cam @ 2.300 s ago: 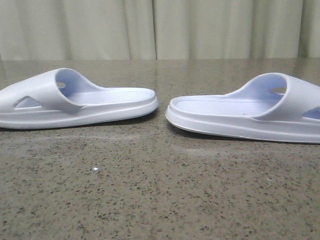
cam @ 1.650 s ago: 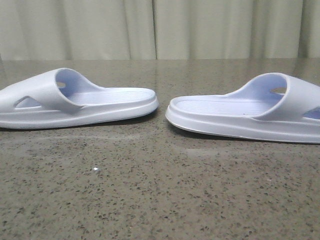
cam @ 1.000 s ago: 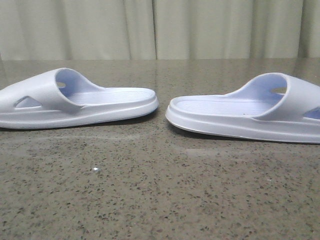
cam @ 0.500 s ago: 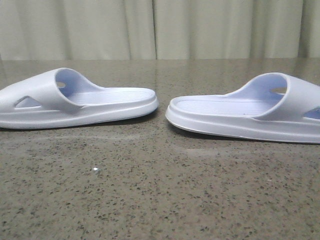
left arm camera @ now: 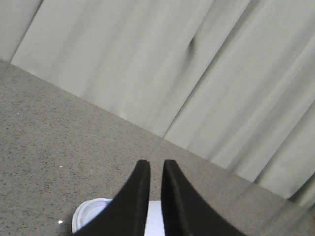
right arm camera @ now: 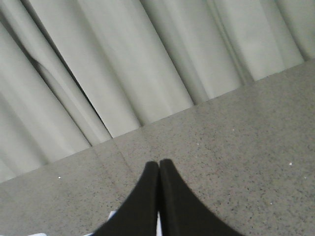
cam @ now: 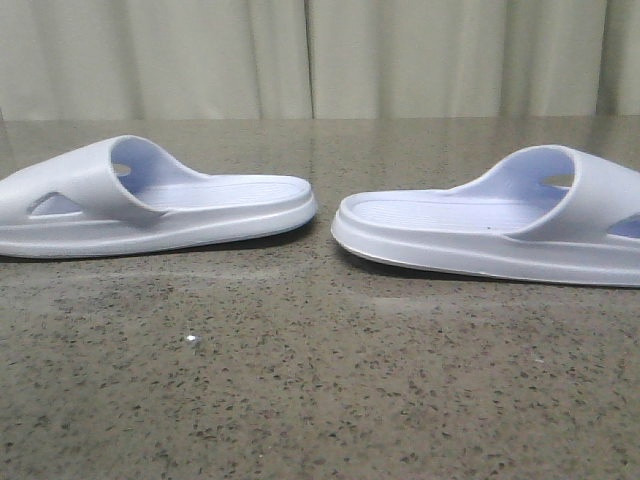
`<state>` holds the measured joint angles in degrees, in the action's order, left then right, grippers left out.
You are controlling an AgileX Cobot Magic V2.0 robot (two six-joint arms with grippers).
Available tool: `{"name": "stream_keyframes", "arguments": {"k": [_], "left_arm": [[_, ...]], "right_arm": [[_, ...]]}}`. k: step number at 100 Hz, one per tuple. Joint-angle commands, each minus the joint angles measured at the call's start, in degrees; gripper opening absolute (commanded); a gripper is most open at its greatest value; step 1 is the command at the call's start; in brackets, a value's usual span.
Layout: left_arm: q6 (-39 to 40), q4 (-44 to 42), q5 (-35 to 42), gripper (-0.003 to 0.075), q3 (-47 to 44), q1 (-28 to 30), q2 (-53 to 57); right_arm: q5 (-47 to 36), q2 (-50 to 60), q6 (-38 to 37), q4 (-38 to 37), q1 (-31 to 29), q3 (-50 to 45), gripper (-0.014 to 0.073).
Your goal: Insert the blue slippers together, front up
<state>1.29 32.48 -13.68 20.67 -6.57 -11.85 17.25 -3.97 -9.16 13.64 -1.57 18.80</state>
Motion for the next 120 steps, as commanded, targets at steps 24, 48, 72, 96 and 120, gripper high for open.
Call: {"name": "stream_keyframes", "arguments": {"k": [24,48,72,96,120], "left_arm": [[-0.07,-4.82,-7.44,0.0016,15.86,0.09,-21.49],[-0.07,-4.37,-7.19,0.0046,16.02,0.09,-26.98],[-0.07,-1.77,-5.2,0.0351,16.02,0.09,-27.23],[0.05,2.08,-5.31,0.0457,14.75,0.09,-27.61],[0.66,9.22,0.97,0.0457,9.55,0.09,-28.47]], "right_arm": [[4.24,-14.59,0.19,1.25,-0.33,13.61,-0.0098],[4.63,-19.05,0.19,6.68,-0.33,14.14,0.015],[3.65,-19.8,0.19,7.12,-0.33,14.14,0.0385],[3.77,-19.8,0.19,7.12,-0.33,14.14,0.0385],[4.4,-19.8,0.19,7.12,-0.33,14.14,0.0385]]}}
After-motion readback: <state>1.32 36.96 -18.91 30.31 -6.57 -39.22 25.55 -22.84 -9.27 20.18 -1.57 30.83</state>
